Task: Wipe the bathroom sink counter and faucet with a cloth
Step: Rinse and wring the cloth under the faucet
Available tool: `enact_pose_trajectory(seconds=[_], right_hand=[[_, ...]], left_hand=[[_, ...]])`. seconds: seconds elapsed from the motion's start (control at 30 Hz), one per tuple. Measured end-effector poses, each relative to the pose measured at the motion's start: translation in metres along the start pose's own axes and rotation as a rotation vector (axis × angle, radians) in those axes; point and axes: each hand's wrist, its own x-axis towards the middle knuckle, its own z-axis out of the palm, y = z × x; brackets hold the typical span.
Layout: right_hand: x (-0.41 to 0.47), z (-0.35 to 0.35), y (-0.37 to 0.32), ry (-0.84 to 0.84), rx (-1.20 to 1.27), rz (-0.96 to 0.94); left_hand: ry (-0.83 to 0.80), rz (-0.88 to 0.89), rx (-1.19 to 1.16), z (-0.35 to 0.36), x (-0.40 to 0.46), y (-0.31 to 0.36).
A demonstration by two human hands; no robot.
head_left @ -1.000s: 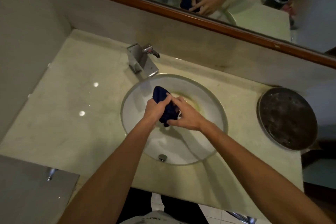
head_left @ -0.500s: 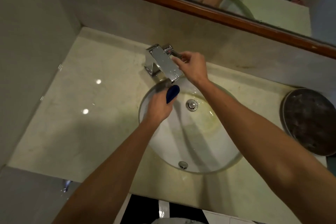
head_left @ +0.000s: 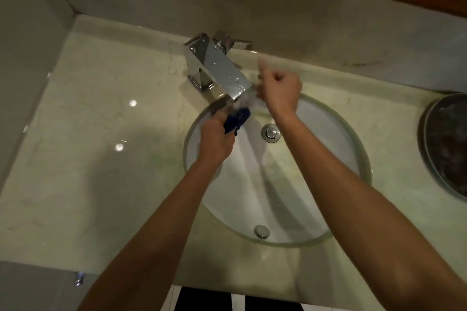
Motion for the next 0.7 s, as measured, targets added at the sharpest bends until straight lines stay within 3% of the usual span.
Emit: enact_pose_trajectory(seconds=[0.07, 0.13, 0.2, 0.27, 0.33, 0.43, 0.57, 0.63, 0.7], right_hand=[[-0.014, -0.004, 0.032, -0.053, -0.106, 0.259], [-0.028, -0.002, 0.057, -0.33, -0.056, 0.591], [-0.037, 0.007, 0.075, -0.68, 0.27, 0.865], [-0.043, 0.018, 0.084, -0.842, 0.669, 0.943], [-0.042, 0.025, 0.087, -0.85, 0.914, 0.948], [-0.037, 0.033, 0.088, -0.826, 0.937, 0.853], [-0.031, 0.036, 0.109, -0.741, 0.636, 0.667], [-0.031, 0.03, 0.121, -0.659, 0.425, 0.511], [-0.032, 0.022, 0.127, -0.653, 0.232, 0.306]], left_hand=[[-0.012, -0.037, -0.033, 0.006, 0.002, -0.008], [0.012, -0.01, -0.039, 0.011, -0.003, -0.009], [0.042, 0.088, 0.001, 0.016, -0.015, -0.006], [0.048, 0.138, -0.065, 0.02, -0.026, 0.0], [-0.006, 0.16, -0.126, 0.023, -0.036, -0.001], [-0.065, 0.141, -0.044, 0.02, -0.051, -0.006], [0.074, 0.002, -0.148, 0.019, -0.057, 0.008], [0.124, -0.197, -0.224, 0.023, -0.041, 0.013], [0.05, -0.421, -0.339, 0.028, -0.019, 0.011]])
